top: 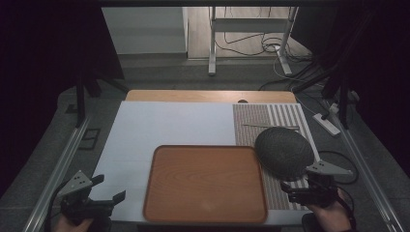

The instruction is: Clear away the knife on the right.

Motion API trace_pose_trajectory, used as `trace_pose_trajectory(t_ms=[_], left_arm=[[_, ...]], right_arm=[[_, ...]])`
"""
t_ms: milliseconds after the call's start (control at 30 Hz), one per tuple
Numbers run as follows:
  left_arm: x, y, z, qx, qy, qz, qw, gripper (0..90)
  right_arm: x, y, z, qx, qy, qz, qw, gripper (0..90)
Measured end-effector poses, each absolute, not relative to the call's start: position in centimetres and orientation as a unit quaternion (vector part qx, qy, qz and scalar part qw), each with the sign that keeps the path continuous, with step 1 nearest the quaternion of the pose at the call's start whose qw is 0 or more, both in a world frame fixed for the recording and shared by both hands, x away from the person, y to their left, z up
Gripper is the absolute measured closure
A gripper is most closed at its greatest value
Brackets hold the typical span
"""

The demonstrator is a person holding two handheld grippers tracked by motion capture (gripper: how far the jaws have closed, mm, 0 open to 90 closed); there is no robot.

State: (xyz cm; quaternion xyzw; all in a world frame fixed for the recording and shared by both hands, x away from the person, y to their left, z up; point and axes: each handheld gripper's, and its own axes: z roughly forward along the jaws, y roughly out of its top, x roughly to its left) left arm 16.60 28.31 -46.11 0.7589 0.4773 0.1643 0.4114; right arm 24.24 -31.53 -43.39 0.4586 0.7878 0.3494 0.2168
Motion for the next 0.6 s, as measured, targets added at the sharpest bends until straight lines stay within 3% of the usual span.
trace_pose_trajectory(t_ms=[600], left_arm=[[16.63,28.49,-46.14,0.753,0.486,0.163,0.414,3.3]], right_arm=[[24.5,-31.26,-43.52,0.453,0.801,0.336,0.203,1.0]])
